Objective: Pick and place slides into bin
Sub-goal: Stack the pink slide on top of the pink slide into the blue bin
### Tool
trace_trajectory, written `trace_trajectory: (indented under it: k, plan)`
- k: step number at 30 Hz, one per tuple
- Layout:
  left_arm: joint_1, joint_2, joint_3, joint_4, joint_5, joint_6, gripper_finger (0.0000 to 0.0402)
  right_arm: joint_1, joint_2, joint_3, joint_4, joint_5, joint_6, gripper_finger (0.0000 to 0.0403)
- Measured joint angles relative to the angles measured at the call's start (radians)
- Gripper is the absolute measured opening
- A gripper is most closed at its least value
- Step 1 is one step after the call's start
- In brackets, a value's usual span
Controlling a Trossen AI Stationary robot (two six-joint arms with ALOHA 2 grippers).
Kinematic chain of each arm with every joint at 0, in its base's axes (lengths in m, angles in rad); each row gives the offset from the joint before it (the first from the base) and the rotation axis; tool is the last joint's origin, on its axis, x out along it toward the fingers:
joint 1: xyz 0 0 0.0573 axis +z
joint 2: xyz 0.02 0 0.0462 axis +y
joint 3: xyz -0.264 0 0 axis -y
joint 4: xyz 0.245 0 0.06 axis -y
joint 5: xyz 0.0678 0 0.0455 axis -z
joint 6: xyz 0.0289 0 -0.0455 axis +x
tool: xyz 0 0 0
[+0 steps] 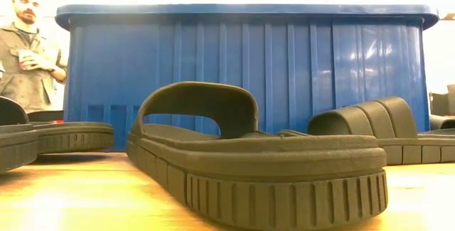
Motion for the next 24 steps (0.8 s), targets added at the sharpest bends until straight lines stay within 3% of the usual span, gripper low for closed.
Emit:
trace_trajectory:
  k: [5, 15, 24]
  plan:
    - [0.000, -0.039, -0.002, -0.061, -0.015, -0.001, 0.0302, 0.000, 0.001, 0.000, 0.000, 0.081, 0.017, 0.0008]
    - [0.000, -0.088, -0.003, -0.128, -0.027, -0.048, 0.0302, -0.005, 0.001, -0.010, -0.003, 0.355, 0.089, 0.0008]
    - [0.000, -0.089, -0.005, -0.174, -0.030, -0.108, 0.0302, -0.071, 0.002, -0.064, -0.004, 0.410, 0.156, 0.0008]
